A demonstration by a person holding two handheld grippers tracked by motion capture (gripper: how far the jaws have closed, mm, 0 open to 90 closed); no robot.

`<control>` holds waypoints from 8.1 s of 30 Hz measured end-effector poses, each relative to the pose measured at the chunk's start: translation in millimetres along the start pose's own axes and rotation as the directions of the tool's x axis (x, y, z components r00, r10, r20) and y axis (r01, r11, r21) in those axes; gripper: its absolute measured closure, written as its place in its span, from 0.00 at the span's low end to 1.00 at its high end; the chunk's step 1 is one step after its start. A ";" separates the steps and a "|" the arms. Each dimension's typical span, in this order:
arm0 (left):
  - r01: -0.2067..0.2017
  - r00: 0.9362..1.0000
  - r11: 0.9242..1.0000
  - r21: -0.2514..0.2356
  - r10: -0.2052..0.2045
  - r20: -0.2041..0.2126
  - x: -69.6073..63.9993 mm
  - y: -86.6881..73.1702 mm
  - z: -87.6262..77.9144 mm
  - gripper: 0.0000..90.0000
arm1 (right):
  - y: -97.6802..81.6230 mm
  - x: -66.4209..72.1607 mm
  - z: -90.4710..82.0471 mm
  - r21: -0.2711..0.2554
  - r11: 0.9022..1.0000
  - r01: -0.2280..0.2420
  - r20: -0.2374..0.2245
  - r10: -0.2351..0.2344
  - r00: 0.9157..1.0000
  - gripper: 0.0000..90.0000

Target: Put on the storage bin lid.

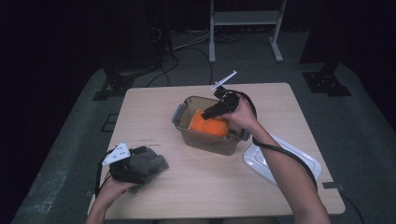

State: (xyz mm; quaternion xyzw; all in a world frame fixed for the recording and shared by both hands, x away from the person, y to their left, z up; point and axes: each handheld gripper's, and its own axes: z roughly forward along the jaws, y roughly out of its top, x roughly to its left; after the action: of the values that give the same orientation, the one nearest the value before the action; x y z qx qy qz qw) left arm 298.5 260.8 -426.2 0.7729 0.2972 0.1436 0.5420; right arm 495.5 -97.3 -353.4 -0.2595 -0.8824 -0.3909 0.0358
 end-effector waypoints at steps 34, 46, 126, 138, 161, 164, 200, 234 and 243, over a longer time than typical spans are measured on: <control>0.000 1.000 1.000 0.005 0.000 0.005 -0.1 0.0 1.1 0.03 | -2.9 -1.0 -1.4 -0.014 0.999 -0.029 -0.040 0.029 0.999 0.81; -0.002 1.000 1.000 0.007 0.002 0.005 -0.3 0.2 1.7 0.03 | -7.5 3.7 -33.0 -0.057 0.998 -0.013 -0.039 0.010 0.999 0.73; 0.004 1.000 1.000 0.019 -0.003 -0.019 -1.6 -2.8 0.1 0.03 | -237.6 4.6 -139.8 -0.168 0.970 -0.174 0.085 0.190 0.978 0.41; 0.005 1.000 1.000 0.016 -0.005 -0.018 -2.2 -2.4 1.1 0.03 | -263.2 3.7 -132.0 -0.151 0.972 -0.178 0.149 0.201 0.968 0.41; 0.008 1.000 1.000 0.021 -0.007 -0.015 -2.1 -2.8 0.9 0.03 | -278.6 10.2 -125.7 -0.149 0.978 -0.147 0.243 0.180 0.953 0.63; 0.009 1.000 1.000 0.023 -0.009 -0.015 -2.0 -2.9 0.8 0.03 | -278.7 11.3 -125.0 -0.142 0.981 -0.131 0.247 0.163 0.955 0.67; 0.013 1.000 1.000 0.028 -0.013 -0.011 -2.0 -4.0 2.1 0.03 | -265.4 18.6 -165.5 -0.227 0.969 -0.098 0.217 0.149 0.965 0.74; 0.014 1.000 0.999 0.034 -0.014 -0.010 -2.3 -4.4 1.5 0.03 | -231.8 53.4 -226.4 -0.273 0.962 -0.007 0.241 0.076 0.968 0.74; 0.015 1.000 0.999 0.029 -0.015 -0.013 -2.0 -4.6 0.7 0.03 | -207.4 60.5 -232.3 -0.263 0.964 0.035 0.239 0.030 0.971 0.74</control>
State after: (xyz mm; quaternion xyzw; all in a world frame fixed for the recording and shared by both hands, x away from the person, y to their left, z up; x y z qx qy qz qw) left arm 295.9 260.1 -430.5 0.7776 0.3083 0.1400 0.5299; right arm 310.1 -352.0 -315.8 -0.3062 -0.8202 -0.4712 -0.1071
